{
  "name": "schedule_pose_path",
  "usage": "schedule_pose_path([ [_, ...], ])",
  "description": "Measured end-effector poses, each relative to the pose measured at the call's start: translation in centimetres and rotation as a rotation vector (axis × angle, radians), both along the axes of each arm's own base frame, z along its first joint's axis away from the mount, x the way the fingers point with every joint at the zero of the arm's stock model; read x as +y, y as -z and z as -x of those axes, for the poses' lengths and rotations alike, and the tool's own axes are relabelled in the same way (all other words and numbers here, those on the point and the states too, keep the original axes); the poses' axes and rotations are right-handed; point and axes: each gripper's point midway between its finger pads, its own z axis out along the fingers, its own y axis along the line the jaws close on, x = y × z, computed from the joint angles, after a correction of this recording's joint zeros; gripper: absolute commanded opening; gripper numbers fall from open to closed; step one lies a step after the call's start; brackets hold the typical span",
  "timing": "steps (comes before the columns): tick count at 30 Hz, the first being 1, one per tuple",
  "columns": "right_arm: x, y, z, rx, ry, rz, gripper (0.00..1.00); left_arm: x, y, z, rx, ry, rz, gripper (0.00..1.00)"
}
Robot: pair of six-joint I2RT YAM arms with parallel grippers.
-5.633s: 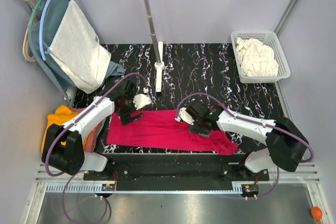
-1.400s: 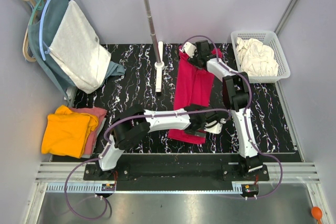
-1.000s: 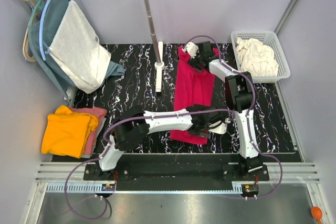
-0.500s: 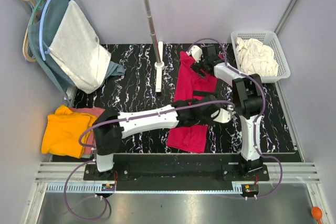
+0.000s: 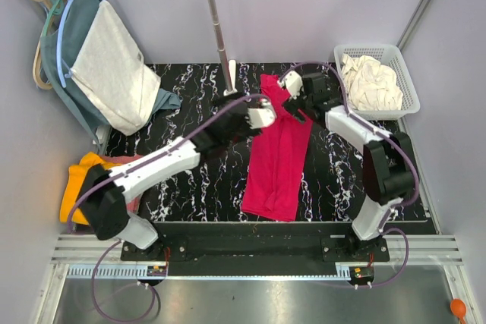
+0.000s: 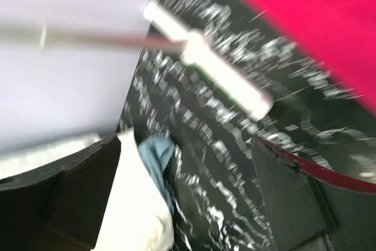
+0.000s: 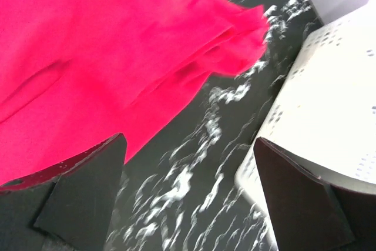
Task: Fold and stack the t-shirts
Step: Fold the tshirt
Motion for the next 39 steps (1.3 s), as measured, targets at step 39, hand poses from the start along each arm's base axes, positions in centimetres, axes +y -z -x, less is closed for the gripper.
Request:
schedule_pose_path([
  [39, 14.2, 10.5, 36.4, 0.593, -0.828, 0.151, 0.93, 17.0, 5.0, -4.6, 0.089, -0.315, 0.162, 0.99],
])
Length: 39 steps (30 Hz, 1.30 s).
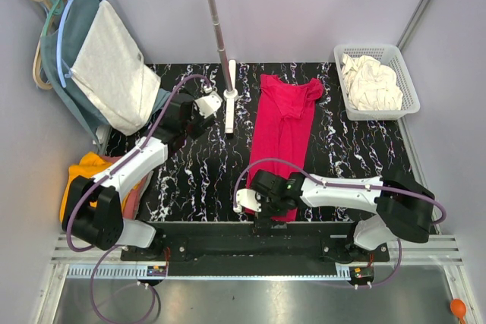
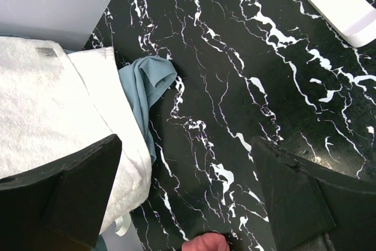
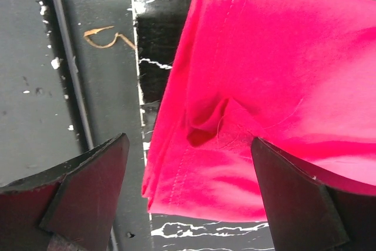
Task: Fold and stack the t-shirts
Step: Fold the tshirt
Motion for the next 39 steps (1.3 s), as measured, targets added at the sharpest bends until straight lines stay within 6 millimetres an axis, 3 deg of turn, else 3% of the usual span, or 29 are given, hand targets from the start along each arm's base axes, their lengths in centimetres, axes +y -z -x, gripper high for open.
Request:
schedule_pose_path([
  [13, 0.1, 0.5, -2.1, -0.025, 0.007, -0.011, 0.87, 0.1, 1.8, 0.7, 0.037, 0.016, -0.013, 0.99],
  [18, 0.4, 0.9, -2.0, -0.001, 0.004, -0.017, 0.77, 0.1, 2.2, 0.9, 0.045, 0.019, -0.016, 0.99],
  [23, 1.1, 1.1, -1.6, 0.037, -0.003, -0.030, 0.49, 0.2, 2.9, 1.2, 0.060, 0.020, -0.022, 0.99],
  [26, 1.7, 1.1, -1.7, 0.038, -0.006, -0.047, 0.19, 0.3, 3.0, 1.3, 0.062, 0.021, -0.024, 0.99],
  [27, 2.0, 1.1, -1.9, 0.030, -0.003, -0.053, 0.00, 0.3, 3.0, 1.3, 0.062, 0.021, -0.024, 0.99],
  [32, 2.3, 0.9, -2.3, 0.022, 0.012, -0.064, 0.00, 0.3, 3.0, 1.3, 0.063, 0.021, -0.024, 0.99],
  [39, 1.7, 0.6, -0.9, 0.090, 0.014, -0.029, 0.00, 0.3, 3.0, 1.3, 0.064, 0.021, -0.024, 0.99],
])
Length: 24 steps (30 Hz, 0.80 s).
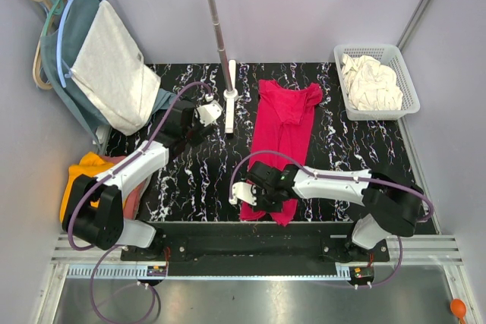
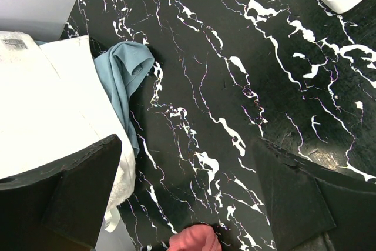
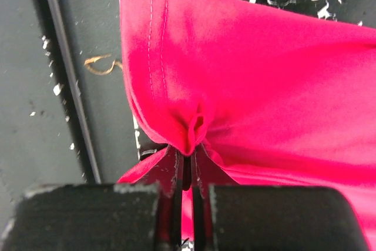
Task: Fold and stack the t-shirts
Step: Fold the tshirt
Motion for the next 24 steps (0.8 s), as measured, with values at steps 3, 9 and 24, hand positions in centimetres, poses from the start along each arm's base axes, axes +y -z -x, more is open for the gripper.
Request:
schedule_pose_path([
  [3, -0.3, -0.8, 0.0, -0.012, 0.005, 0.002, 0.00, 0.0, 0.0, 0.0, 0.001, 0.000, 0.000, 0.99],
  [9, -0.2, -5.2, -1.8, -0.128, 0.035, -0.054, 0.00, 0.0, 0.5, 0.0, 0.012, 0.000, -0.005, 0.99],
  [24, -5.5, -9.9, -13.8, -0.300, 0.251, -0.033, 0.00, -0.2, 1.3, -0.1, 0.032, 0.007, -0.007, 0.99],
])
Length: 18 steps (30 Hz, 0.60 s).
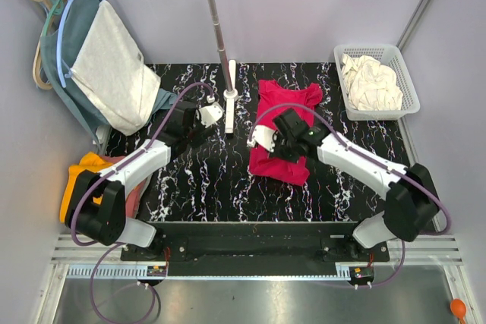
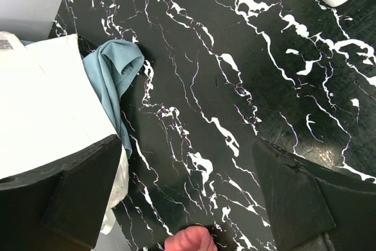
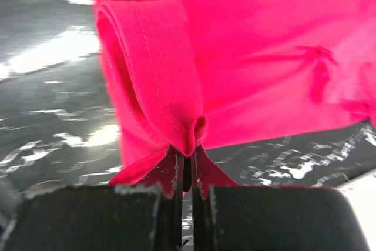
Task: Fold and stack the t-shirts
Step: Fold the tshirt
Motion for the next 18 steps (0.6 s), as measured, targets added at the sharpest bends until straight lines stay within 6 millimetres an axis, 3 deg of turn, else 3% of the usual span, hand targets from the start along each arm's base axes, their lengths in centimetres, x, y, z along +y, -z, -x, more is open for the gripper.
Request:
schedule_pose_path([
  [6, -1.7, -0.3, -5.6, -0.023, 0.062, 0.021, 0.00, 0.0, 0.0, 0.0, -0.001, 0.007, -0.005, 0.99],
  [10, -1.8, 0.0, -8.2, -0.022, 0.073, 0.022, 0.00, 0.0, 0.0, 0.0, -0.001, 0.009, -0.009, 0.99],
  [18, -1.1, 2.6, -11.0, 0.016, 0.066, 0.037, 0.00, 0.1, 0.4, 0.1, 0.003, 0.013, -0.015, 0.99],
])
